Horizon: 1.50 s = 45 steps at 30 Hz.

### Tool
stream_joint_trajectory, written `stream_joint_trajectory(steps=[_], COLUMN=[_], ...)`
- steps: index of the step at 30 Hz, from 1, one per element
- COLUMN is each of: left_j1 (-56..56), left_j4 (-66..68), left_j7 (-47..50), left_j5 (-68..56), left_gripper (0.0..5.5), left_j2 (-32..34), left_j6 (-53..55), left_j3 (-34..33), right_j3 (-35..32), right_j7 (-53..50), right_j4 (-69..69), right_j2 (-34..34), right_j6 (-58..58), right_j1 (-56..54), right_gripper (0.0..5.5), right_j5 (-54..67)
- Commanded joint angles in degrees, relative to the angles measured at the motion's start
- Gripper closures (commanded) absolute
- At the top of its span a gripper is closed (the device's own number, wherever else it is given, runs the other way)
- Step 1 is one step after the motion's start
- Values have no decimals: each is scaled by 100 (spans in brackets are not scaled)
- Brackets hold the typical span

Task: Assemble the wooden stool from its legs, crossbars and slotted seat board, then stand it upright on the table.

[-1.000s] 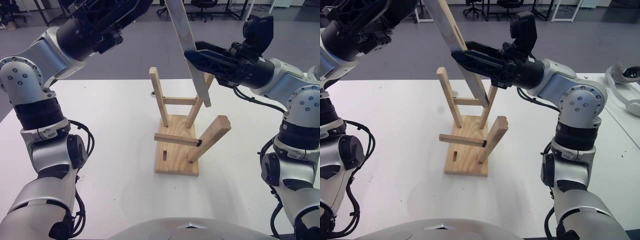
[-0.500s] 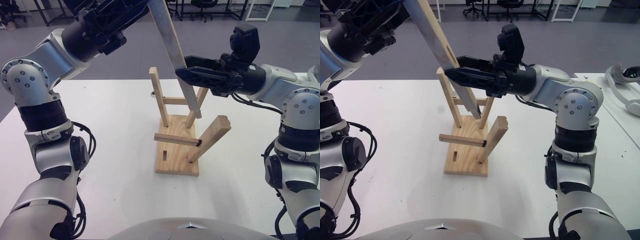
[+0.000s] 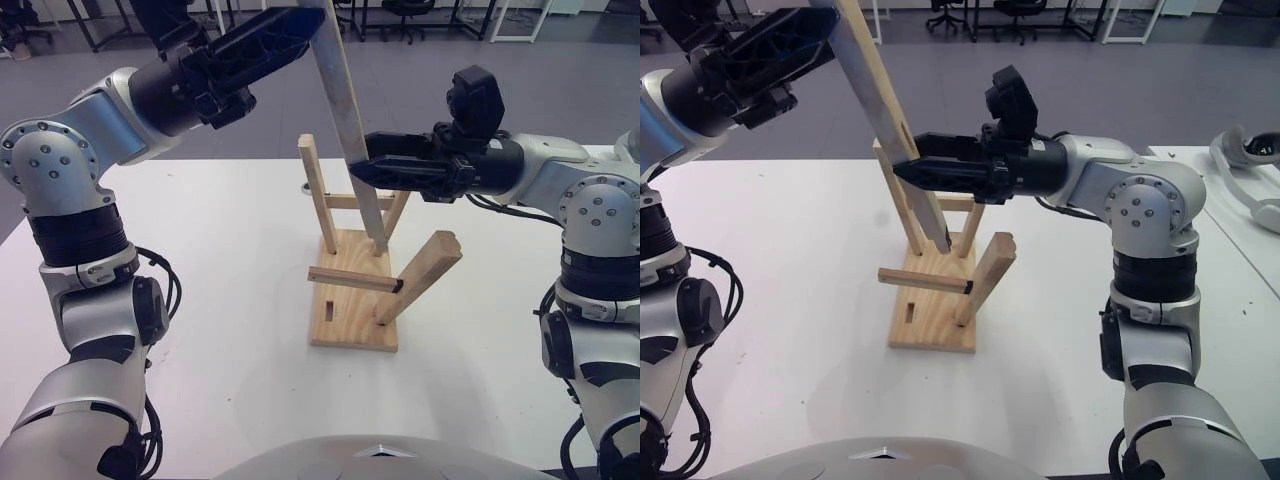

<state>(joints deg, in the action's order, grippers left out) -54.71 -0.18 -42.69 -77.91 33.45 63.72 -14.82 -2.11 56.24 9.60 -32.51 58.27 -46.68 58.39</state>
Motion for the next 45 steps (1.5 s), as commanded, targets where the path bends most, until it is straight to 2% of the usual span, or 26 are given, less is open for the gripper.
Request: stream_joint_trajectory(steps=[1,10,15,17,21,23,25,27,31,33,36,39,45], left_j1=[185,433,425,467,428,436,550,741,607,441,330,811,1706], left_j4=[-69,-24,29,25,265,393,350,291,836,1125,1301,1002,518], left_j7=[-244,-710,-605,-532,-344,-384,-719,-1545,-3130,-3726,-4230,-4586,-4836], left_j5=[332,869,1041,1067,1293,1401,1464,1560,2262,2796,3278,3555,3709], left_gripper=[342,344,344,344,344,344,344,344,344,344,344,344,344], left_j2=[185,440,358,328,248,322,585,1192,2471,2821,2820,2579,2306], left_j6=[-3,-174,-341,-377,-597,-673,-672,-692,-1059,-1453,-1857,-2396,-3045], left_j3=[119,167,165,135,-26,-92,-148,-194,77,459,841,1074,1037], right_j3=[-13,-91,-264,-337,-392,-397,-401,-429,-669,-807,-880,-891,-904], right_j7=[203,593,243,119,41,45,29,39,-28,-84,-121,-58,-39], right_j4=[-245,-523,-767,-869,-884,-874,-901,-859,-754,-722,-688,-707,-752], right_j2=[-195,-287,-125,-73,-22,-23,-23,-95,-256,-293,-281,-307,-352], right_j6=[-218,-392,-183,-118,-80,-97,-170,-262,-369,-410,-469,-495,-565], right_j1=[-244,-458,-606,-678,-690,-664,-650,-569,-343,-257,-207,-246,-244], right_gripper=[343,343,343,276,198,177,146,103,99,99,99,99,99], right_j5=[-297,-630,-602,-562,-519,-540,-612,-694,-720,-696,-671,-651,-681])
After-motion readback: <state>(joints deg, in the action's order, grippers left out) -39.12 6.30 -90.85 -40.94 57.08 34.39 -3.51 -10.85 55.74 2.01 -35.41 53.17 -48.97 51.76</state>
